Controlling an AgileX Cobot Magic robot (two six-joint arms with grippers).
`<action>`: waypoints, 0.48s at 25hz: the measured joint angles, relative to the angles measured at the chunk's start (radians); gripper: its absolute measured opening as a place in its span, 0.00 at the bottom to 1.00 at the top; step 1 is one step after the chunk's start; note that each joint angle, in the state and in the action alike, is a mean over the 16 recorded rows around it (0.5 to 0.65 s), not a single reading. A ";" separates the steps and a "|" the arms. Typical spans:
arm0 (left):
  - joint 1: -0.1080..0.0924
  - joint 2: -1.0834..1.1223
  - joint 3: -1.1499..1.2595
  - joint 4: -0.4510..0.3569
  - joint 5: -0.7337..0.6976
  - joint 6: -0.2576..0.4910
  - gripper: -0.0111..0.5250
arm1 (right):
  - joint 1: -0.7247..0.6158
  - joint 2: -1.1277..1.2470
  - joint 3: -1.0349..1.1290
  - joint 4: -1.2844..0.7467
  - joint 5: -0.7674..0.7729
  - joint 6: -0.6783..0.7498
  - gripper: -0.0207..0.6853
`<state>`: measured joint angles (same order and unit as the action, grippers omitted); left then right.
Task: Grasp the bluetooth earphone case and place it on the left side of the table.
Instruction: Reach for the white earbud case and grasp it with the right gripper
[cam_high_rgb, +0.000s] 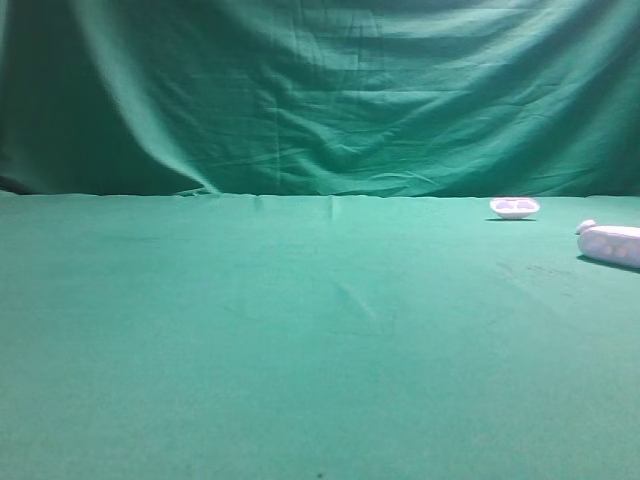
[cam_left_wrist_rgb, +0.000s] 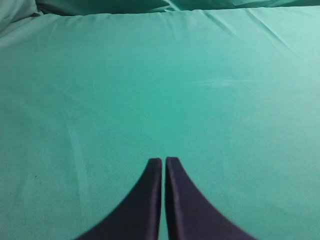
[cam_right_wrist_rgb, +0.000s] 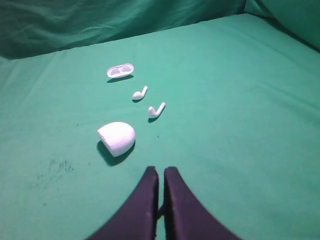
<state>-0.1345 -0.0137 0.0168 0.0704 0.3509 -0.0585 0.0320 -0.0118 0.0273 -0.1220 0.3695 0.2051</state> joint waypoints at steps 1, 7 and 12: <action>0.000 0.000 0.000 0.000 0.000 0.000 0.02 | 0.000 0.000 0.000 0.000 0.000 0.000 0.03; 0.000 0.000 0.000 0.000 0.000 0.000 0.02 | 0.000 0.000 0.000 0.000 0.000 0.000 0.03; 0.000 0.000 0.000 0.000 0.000 0.000 0.02 | 0.000 0.000 0.000 0.000 0.000 0.000 0.03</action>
<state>-0.1345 -0.0137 0.0168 0.0704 0.3509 -0.0585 0.0320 -0.0118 0.0273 -0.1220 0.3695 0.2051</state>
